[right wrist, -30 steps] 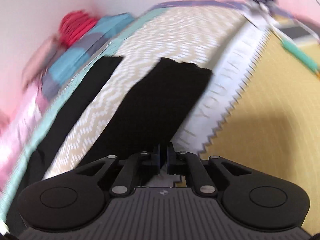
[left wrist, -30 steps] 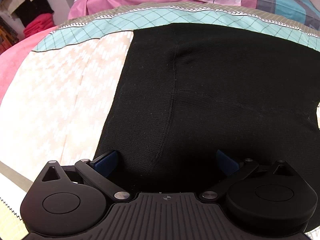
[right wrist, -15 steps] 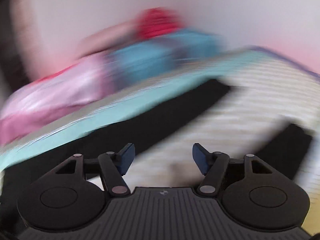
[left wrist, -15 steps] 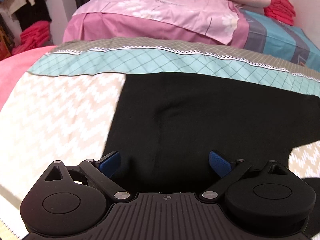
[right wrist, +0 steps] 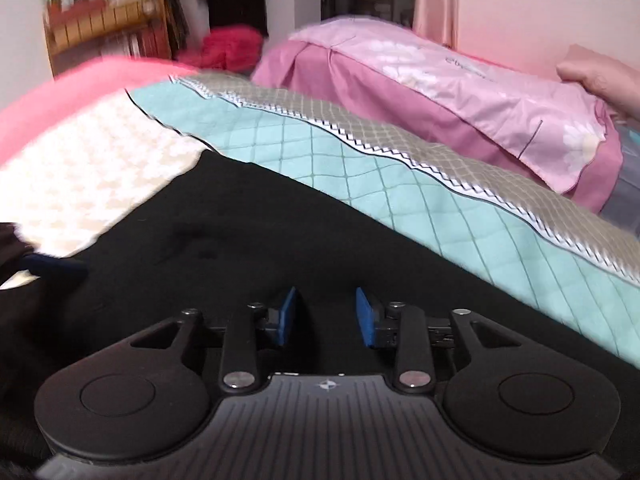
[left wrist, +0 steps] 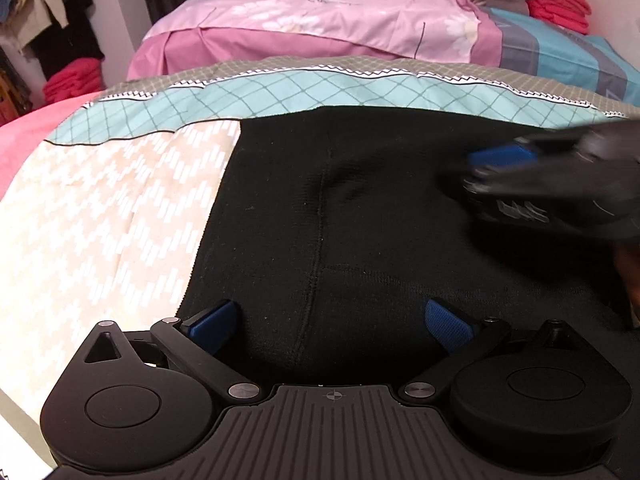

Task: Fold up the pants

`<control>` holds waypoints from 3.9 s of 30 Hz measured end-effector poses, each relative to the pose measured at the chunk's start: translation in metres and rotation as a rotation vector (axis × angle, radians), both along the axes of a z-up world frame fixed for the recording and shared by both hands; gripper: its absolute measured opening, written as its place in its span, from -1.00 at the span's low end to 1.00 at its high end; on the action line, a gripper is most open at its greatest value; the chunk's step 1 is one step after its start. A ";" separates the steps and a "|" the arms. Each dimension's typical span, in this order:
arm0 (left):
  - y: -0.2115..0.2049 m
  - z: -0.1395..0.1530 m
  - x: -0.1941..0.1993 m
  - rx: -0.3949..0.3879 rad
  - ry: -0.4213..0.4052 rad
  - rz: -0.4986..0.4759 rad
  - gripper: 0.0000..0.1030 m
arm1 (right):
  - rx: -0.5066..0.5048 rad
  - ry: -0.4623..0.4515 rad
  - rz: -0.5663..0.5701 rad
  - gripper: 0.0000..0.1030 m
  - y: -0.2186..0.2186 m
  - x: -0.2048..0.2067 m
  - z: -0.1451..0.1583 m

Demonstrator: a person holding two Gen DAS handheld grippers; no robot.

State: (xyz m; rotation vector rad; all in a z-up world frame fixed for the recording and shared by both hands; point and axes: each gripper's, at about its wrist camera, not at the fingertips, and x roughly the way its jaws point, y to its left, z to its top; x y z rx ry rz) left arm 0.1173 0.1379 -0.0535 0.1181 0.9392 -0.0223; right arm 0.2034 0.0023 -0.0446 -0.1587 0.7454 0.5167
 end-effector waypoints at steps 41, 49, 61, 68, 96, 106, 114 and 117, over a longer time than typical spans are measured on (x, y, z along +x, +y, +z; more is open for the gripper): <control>-0.127 0.008 0.103 -0.042 0.132 0.018 1.00 | 0.267 0.015 -1.293 0.82 -0.490 -0.129 0.022; -0.127 0.008 0.094 -0.039 0.104 0.017 1.00 | 0.063 -0.072 -1.119 -0.80 -0.473 -0.116 0.026; -0.126 0.007 0.089 -0.033 0.079 0.016 1.00 | 0.137 -0.119 -0.986 0.43 -0.425 -0.117 0.057; -0.124 0.014 0.094 -0.030 0.124 0.020 1.00 | 0.002 0.035 -0.915 0.12 -0.400 -0.096 0.032; -0.101 0.034 0.030 0.165 0.142 0.027 1.00 | -0.076 0.096 -0.499 0.60 -0.234 -0.159 0.063; -0.084 0.048 0.001 0.123 0.158 0.047 1.00 | -0.125 0.153 -0.506 0.60 -0.240 -0.221 0.050; -0.027 0.056 -0.077 -0.078 0.290 0.158 1.00 | 0.159 0.254 -0.757 0.38 -0.341 -0.282 0.060; -0.002 0.058 -0.096 -0.213 0.329 0.246 1.00 | 0.267 0.259 -0.848 0.38 -0.373 -0.305 0.062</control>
